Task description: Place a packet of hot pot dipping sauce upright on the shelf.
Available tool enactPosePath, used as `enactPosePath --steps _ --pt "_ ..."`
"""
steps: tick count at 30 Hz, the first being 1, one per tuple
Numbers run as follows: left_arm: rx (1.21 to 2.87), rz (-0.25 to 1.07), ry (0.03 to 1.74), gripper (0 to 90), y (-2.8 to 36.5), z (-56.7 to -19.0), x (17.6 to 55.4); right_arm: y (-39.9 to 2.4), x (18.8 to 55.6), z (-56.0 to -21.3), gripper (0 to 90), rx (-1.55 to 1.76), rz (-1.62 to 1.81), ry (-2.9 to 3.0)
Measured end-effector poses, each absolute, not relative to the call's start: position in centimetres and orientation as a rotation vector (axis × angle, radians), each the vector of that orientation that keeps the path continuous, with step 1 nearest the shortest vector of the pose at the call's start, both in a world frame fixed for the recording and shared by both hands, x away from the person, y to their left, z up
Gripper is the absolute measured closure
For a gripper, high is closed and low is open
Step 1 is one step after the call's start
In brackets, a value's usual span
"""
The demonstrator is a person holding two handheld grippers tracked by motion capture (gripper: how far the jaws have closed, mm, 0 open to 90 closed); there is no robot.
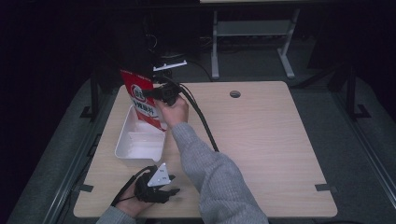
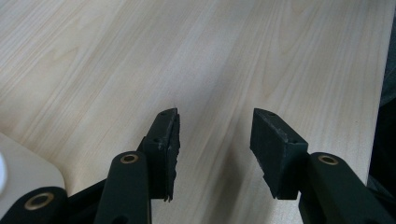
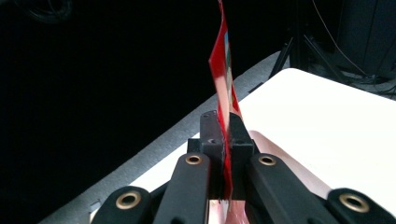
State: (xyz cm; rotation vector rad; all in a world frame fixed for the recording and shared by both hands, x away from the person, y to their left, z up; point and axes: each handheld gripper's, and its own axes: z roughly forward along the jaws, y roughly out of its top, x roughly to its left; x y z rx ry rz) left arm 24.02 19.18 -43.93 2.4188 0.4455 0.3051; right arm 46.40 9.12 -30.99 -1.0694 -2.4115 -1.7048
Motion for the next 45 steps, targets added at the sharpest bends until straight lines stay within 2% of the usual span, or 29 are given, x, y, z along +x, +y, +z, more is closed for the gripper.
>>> enactPosePath --steps 13,45 --pt "2.421 0.309 0.438 51.7 19.1 -43.9 24.0 10.3 46.5 -32.7 88.3 -1.075 -1.640 -2.487" --pt "2.429 0.306 0.433 51.6 18.9 -44.1 24.0 9.0 44.4 -33.8 87.6 -0.996 -1.549 -2.548"
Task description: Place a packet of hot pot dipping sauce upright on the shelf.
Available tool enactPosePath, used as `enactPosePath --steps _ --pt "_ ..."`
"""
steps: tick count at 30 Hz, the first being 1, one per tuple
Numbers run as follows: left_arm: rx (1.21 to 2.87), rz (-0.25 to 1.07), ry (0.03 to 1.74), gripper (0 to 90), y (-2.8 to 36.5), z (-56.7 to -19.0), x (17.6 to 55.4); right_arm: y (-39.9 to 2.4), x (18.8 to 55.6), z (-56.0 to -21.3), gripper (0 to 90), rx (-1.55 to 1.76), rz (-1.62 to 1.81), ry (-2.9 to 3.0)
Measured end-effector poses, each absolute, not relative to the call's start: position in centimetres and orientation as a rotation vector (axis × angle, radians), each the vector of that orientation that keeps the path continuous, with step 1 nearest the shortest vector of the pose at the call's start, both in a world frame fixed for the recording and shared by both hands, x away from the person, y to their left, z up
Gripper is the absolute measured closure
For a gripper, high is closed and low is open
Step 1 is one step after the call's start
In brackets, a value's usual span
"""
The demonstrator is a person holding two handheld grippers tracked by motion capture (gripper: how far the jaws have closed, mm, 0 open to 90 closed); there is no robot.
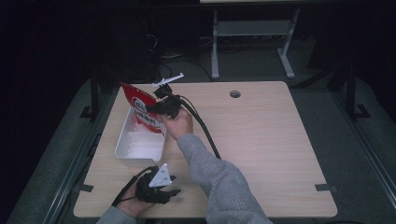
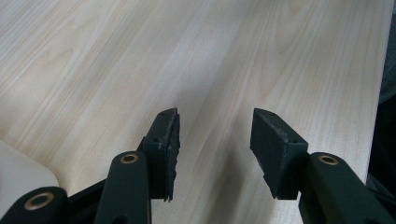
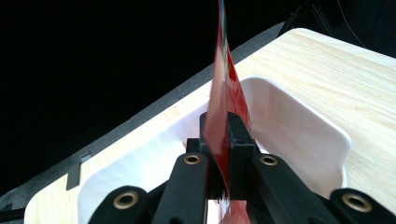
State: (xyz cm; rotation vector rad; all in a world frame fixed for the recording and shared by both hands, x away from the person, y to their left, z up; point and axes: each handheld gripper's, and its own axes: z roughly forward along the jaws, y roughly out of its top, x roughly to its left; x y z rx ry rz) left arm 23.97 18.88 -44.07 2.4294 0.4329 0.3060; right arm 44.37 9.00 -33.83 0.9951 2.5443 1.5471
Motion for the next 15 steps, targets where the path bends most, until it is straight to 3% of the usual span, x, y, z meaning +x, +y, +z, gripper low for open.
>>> enactPosePath --steps 7,15 --pt "2.431 0.305 0.430 51.5 18.87 -44.08 24.00 9.08 44.34 -33.83 87.3 0.988 1.518 2.550" --pt "2.435 0.304 0.426 51.5 18.77 -44.17 24.05 8.58 44.65 -33.54 73.6 1.018 1.498 2.556"
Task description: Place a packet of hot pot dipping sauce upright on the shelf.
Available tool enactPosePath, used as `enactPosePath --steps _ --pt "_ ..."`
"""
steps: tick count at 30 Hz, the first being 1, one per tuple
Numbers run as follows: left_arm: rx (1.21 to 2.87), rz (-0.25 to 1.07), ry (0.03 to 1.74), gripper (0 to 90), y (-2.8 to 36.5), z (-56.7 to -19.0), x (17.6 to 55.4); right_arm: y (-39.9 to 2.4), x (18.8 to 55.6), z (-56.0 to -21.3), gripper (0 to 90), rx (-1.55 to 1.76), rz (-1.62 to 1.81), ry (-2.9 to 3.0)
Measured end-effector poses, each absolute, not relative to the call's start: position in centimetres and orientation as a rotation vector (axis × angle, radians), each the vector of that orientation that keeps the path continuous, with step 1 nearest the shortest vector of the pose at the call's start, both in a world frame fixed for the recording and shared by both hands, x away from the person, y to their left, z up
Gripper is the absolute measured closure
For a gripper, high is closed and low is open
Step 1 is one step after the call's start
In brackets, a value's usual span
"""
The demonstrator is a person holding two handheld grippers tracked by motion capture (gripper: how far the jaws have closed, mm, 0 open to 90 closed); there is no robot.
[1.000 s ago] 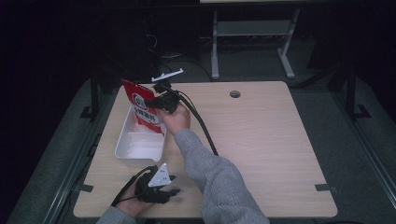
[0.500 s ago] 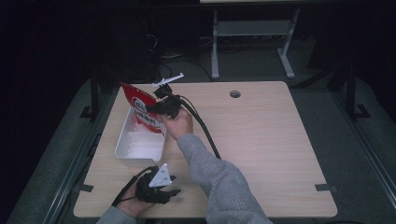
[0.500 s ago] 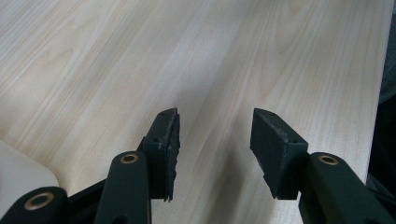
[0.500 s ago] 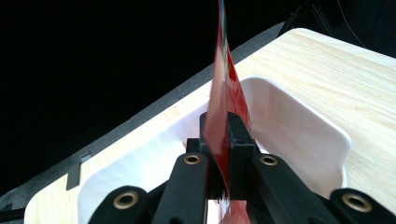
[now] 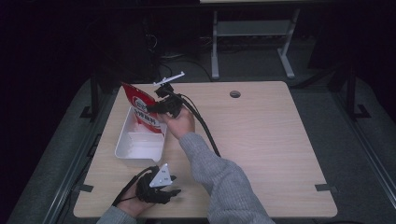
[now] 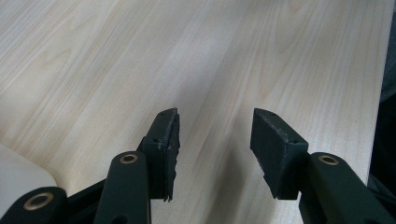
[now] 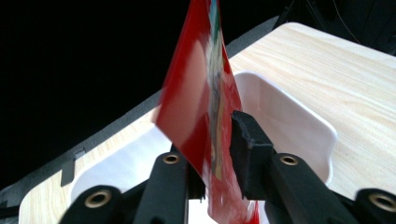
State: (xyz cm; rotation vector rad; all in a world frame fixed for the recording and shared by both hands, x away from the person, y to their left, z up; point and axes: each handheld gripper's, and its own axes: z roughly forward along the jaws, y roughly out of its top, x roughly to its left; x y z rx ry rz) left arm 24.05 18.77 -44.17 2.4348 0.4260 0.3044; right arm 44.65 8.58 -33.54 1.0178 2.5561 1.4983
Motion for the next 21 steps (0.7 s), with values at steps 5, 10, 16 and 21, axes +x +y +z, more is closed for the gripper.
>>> enactPosePath --steps 5,10,16,21 --pt "2.437 0.305 0.421 51.4 18.7 -44.2 24.0 8.2 44.5 -33.6 68.0 1.020 1.488 2.558" --pt "2.439 0.304 0.419 51.4 18.7 -44.2 24.0 7.9 44.3 -33.5 65.7 1.015 1.474 2.561" --pt "2.440 0.304 0.419 51.4 18.7 -44.2 24.0 7.5 43.9 -33.4 63.9 0.998 1.486 2.575" --pt "2.440 0.303 0.418 51.4 18.6 -44.2 24.0 7.1 43.6 -33.4 61.9 0.992 1.474 2.593"
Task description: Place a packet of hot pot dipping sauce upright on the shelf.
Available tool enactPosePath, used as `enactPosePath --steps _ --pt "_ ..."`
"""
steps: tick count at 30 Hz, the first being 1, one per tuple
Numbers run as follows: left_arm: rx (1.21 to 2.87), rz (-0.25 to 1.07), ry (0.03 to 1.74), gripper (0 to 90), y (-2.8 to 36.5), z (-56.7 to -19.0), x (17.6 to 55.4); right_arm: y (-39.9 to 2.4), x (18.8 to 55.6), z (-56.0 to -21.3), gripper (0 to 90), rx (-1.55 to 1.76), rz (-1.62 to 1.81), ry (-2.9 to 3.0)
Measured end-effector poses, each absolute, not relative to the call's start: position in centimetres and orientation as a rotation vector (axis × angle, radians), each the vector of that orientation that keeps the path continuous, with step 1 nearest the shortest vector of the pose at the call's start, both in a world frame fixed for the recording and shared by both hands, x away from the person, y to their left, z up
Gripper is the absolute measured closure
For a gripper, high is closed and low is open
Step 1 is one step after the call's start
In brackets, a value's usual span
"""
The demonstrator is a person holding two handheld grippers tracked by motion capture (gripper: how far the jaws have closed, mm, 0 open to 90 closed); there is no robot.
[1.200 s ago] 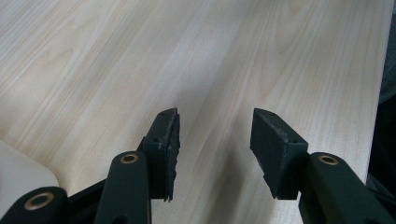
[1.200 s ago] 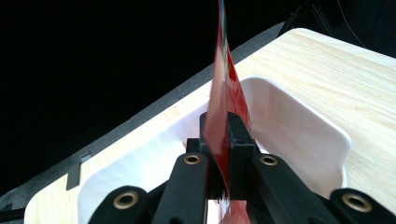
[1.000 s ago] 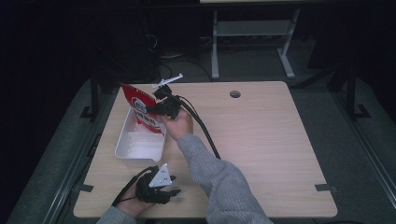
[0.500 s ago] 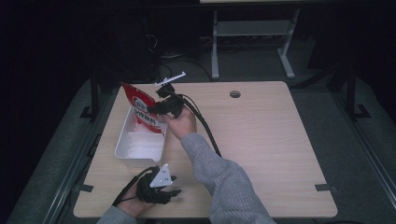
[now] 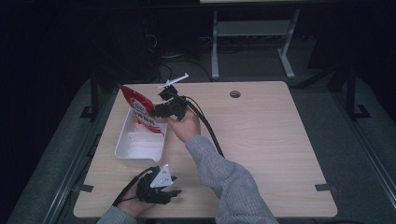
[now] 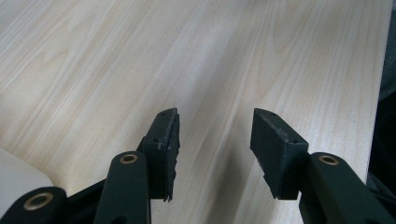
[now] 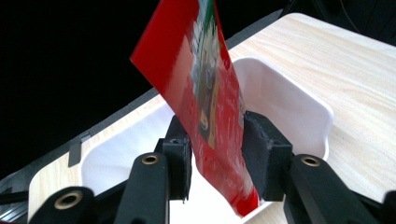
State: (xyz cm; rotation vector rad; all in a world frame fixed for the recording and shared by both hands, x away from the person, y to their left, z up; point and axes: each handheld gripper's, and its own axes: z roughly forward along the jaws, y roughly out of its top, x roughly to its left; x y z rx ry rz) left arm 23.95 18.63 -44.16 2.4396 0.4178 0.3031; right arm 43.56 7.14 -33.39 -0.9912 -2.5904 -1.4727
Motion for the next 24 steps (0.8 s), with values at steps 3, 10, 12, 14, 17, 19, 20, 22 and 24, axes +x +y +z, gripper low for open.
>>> enactPosePath --steps 3,10,12,14,17,19,20,22,24 --pt "2.438 0.305 0.418 51.4 18.6 -44.1 24.0 6.7 43.4 -33.4 60.8 -0.977 -1.468 -2.579" --pt "2.438 0.306 0.412 51.3 18.6 -44.1 23.9 5.9 43.1 -33.7 59.6 -0.968 -1.448 -2.581" --pt "2.440 0.307 0.411 51.2 18.6 -44.1 24.0 5.7 43.0 -33.8 59.4 -0.966 -1.443 -2.581" --pt "2.441 0.308 0.411 51.2 18.6 -44.1 24.0 5.4 42.8 -33.9 59.1 -0.963 -1.430 -2.583" --pt "2.437 0.307 0.415 51.1 18.6 -44.1 24.0 5.2 42.8 -34.0 58.9 -0.963 -1.428 -2.583" --pt "2.436 0.308 0.415 51.2 18.6 -44.1 23.9 4.9 42.6 -34.0 58.8 -0.968 -1.425 -2.574" --pt "2.436 0.308 0.415 51.1 18.6 -44.1 23.9 4.9 42.6 -34.0 58.8 -0.968 -1.425 -2.574" --pt "2.436 0.307 0.416 51.2 18.6 -44.1 24.0 4.7 42.6 -34.1 58.5 -0.966 -1.429 -2.571" --pt "2.435 0.307 0.416 51.2 18.6 -44.1 23.9 4.5 42.5 -34.2 58.3 -0.964 -1.430 -2.568"
